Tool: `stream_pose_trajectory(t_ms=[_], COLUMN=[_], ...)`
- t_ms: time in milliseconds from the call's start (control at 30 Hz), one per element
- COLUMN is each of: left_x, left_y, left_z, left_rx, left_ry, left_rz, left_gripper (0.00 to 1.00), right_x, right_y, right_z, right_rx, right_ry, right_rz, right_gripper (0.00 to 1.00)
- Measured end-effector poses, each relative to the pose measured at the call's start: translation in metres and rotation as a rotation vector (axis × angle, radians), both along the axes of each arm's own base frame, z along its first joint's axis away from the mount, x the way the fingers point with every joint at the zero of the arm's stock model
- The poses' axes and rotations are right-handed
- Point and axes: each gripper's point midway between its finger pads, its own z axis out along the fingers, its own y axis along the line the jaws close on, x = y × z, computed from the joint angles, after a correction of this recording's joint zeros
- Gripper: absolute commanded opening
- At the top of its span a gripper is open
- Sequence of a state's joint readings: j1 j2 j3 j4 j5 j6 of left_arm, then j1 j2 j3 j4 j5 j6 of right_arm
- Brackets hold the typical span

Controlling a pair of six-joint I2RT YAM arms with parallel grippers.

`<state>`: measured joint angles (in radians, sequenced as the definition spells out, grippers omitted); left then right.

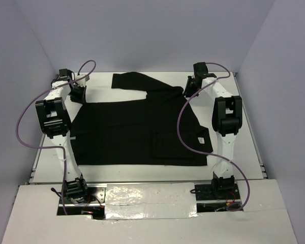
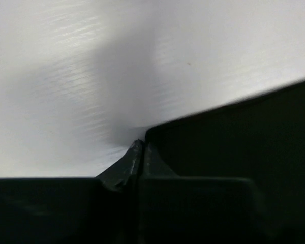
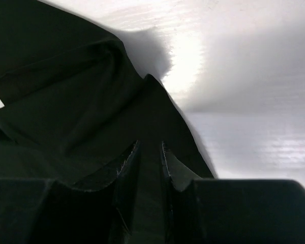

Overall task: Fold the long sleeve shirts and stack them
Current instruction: Fold the shirt

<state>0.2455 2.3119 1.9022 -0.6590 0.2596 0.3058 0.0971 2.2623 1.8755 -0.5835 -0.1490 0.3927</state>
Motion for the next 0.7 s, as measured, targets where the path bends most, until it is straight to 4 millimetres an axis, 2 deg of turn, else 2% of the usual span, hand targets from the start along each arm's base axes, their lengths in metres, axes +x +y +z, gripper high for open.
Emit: stream_pose_trajectory(t_ms=[133,267,333,433,567,700], left_x=[-0.002,-0.002,-0.001,0.0,0.009,0.022], left_y=[-0.009,-0.016,-0.016,-0.016,-0.014,-0.011], left_z=[0.0,0.003,0.004,0.008,0.03,0.064], left_rx=[-0.045,-0.089,-0.093,-0.103,-0.105,-0.094], left_ry=[-0.001,-0.002,-0.011,-0.033,-0.118,-0.225], left_rz=[-0.022,-0.019,-0.005,0.028,0.068,0.085], left_gripper=[0.0,0.0,0.0,0.0,0.0,0.0], right_x=[-0.008,-0.009,-0.01,-0.023,-0.054,-0.064], right_y=[-0.006,-0.008,-0.008,-0.007,0.005,0.025], right_z=[0.01,0.014,0.013,0.007,-0.005,-0.008], right_rx=[-0.031,-0.042,-0.044,-0.044,-0.044,-0.022], right_ry=[-0.014,-0.021,-0.018,0.001,0.039,0.052], right_rz=[-0.005,-0.004,-0.004,-0.001,0.02,0.039], right_gripper=[0.28,0.22,0.2,0.19,0.19,0.16])
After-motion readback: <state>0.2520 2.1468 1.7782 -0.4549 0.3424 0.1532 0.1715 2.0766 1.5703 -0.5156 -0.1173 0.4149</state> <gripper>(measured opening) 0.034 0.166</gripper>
